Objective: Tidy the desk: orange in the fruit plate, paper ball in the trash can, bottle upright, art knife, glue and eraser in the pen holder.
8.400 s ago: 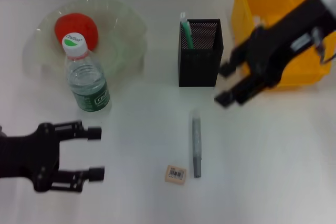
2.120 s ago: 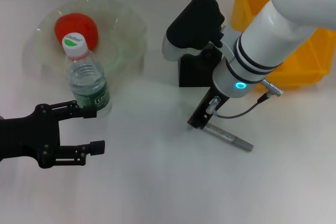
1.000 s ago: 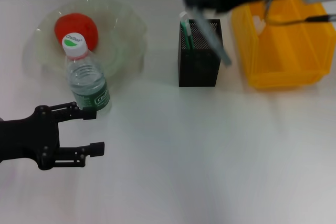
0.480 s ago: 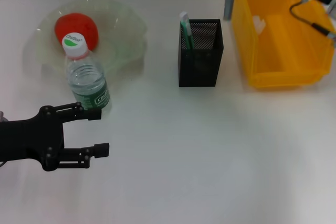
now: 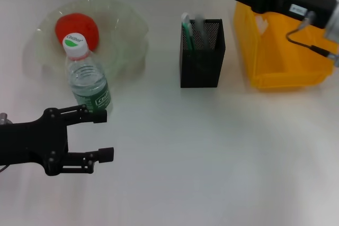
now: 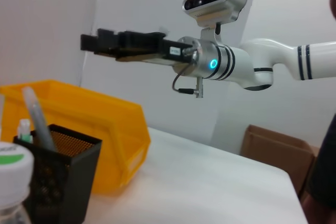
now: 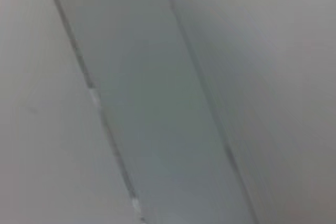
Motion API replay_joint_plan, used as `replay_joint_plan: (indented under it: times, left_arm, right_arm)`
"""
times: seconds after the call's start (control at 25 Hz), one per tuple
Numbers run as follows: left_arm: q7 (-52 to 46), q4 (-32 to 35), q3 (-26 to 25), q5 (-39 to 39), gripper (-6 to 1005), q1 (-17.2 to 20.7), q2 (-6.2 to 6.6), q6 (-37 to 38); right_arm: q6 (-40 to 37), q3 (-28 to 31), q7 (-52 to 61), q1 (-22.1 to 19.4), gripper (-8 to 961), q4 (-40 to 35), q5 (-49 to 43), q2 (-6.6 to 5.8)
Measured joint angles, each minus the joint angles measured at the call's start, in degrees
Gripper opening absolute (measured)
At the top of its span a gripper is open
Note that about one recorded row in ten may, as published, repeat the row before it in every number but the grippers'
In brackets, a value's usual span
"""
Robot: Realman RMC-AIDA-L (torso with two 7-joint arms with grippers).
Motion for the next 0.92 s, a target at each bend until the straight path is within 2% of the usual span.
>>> replay_joint_plan:
  times: [0.08, 0.16, 0.24, 0.28, 0.32, 0.44, 0.48, 0.64, 0.92]
  left_arm:
    - [0.2, 0.0, -0.1, 0.0, 844, -0.1, 0.12, 1.0]
    - [0.2, 0.0, -0.4, -0.1, 844, 0.0, 0.28, 1.6]
    - [0.3, 0.0, -1.0, -0.1, 844, 0.2, 0.48, 2.9]
    - [0.4, 0.1, -1.3, -0.1, 844, 0.3, 0.59, 3.8]
    - [0.5, 0.1, -1.5, -0.1, 844, 0.3, 0.73, 4.7]
    - [0.4, 0.1, -2.1, -0.1, 844, 0.4, 1.2, 7.0]
    - [0.3, 0.1, -2.2, -0.1, 844, 0.4, 1.27, 7.2]
    - [-0.2, 0.1, -2.3, -0.1, 844, 0.2, 1.48, 7.4]
    - [-0.5, 0.0, -1.9, -0.2, 844, -0.5, 1.14, 7.4]
  right_arm:
    - [-6.3, 0.2, 2.1, -2.0, 503, -2.9, -0.1, -1.19]
    - [-15.6, 0.4, 3.0, -3.8, 599, -4.5, -0.9, -3.14]
    - [-25.5, 0.7, 1.9, -4.8, 622, -3.9, -2.8, -4.9]
    - [-29.2, 1.0, 0.5, -5.3, 634, -2.9, -4.3, -5.35]
    - [-36.6, 1.6, -4.5, -6.2, 645, -0.1, -8.3, -5.67]
    - [-40.7, 2.0, -10.5, -6.7, 680, 3.6, -12.4, -5.15]
    - [-41.9, 2.0, -14.2, -6.9, 691, 6.1, -14.4, -4.6]
    - [-41.8, 2.1, -20.2, -6.8, 726, 11.7, -16.5, -3.43]
    - [-39.8, 2.1, -21.7, -6.1, 724, 13.1, -17.2, -2.75]
